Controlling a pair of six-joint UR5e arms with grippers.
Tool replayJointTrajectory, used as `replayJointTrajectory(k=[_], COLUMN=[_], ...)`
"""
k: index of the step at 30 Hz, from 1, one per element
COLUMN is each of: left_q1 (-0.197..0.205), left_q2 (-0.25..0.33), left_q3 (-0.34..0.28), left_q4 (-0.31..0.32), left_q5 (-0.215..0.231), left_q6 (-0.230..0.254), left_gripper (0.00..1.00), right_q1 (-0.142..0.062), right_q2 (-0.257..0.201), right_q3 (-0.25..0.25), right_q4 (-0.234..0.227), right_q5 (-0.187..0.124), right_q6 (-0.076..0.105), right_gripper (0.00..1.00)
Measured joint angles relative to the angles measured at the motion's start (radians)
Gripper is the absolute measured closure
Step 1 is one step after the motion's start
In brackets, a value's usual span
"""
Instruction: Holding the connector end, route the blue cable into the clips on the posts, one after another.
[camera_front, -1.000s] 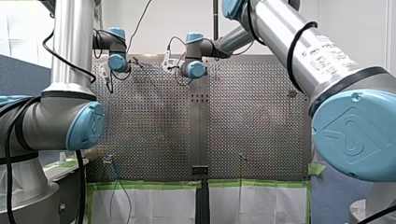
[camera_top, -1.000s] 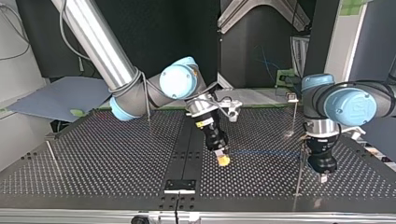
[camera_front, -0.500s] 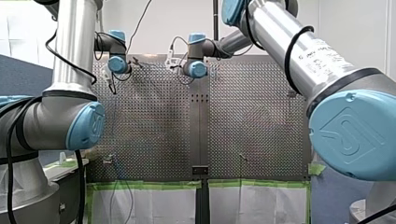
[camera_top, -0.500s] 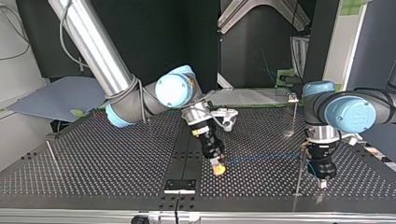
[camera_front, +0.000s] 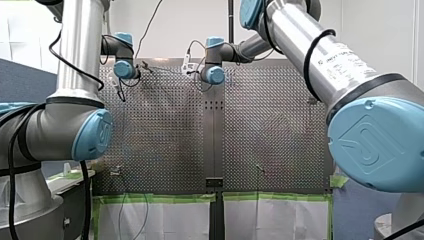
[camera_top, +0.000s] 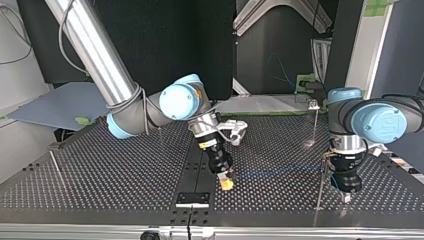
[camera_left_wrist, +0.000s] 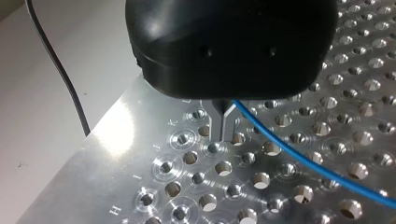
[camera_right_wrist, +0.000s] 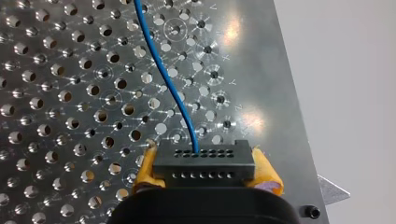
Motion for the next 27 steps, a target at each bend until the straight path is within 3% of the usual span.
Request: replayJointTrajectory(k=[1,2,3,8,10,11,13,14,16,17,19,27], left_q1=[0.001,0.001,0.002,0.001,-0.001,-0.002,-0.005,-0.006,-0.009,-0.011,-0.013,-0.018], left_q2=[0.0,0.0,0.0,0.001,0.001,0.001,0.001,0.001,0.001,0.001,0.001,0.001], left_q3=[0.0,0.0,0.0,0.0,0.0,0.0,0.0,0.0,0.0,0.0,0.0,0.0], left_q4=[0.002,0.006,0.01,0.024,0.018,0.014,-0.001,-0.009,-0.028,-0.037,-0.054,-0.125], left_q5=[0.006,0.012,0.018,0.016,0.001,-0.006,-0.021,-0.026,-0.035,-0.039,-0.051,-0.103], left_q6=[-0.004,-0.008,-0.012,-0.015,-0.002,0.005,0.021,0.03,0.05,0.057,0.067,0.055], left_gripper=[0.75,0.75,0.68,0.68,0.59,0.59,0.44,0.44,0.13,0.13,0.0,0.0], right_q1=[0.0,0.0,0.0,-0.001,-0.002,-0.002,-0.002,-0.002,-0.003,-0.004,-0.005,-0.011], right_q2=[0.0,0.0,0.0,0.0,0.0,0.0,0.0,0.0,0.0,0.0,0.0,0.001], right_q3=[0.0,0.0,0.0,0.0,0.0,0.0,0.001,0.001,0.001,0.001,0.001,0.001], right_q4=[0.002,0.004,0.006,0.017,0.019,0.02,0.023,0.023,0.025,0.026,0.026,0.029], right_q5=[0.0,0.0,0.0,0.0,0.0,0.0,0.0,0.0,0.0,0.0,0.0,0.0], right_q6=[0.0,0.0,0.0,0.0,0.0,0.0,0.001,0.001,0.001,0.001,0.001,0.002], right_gripper=[1.0,1.0,1.0,1.0,1.0,1.0,1.0,1.0,1.0,1.0,1.0,1.0])
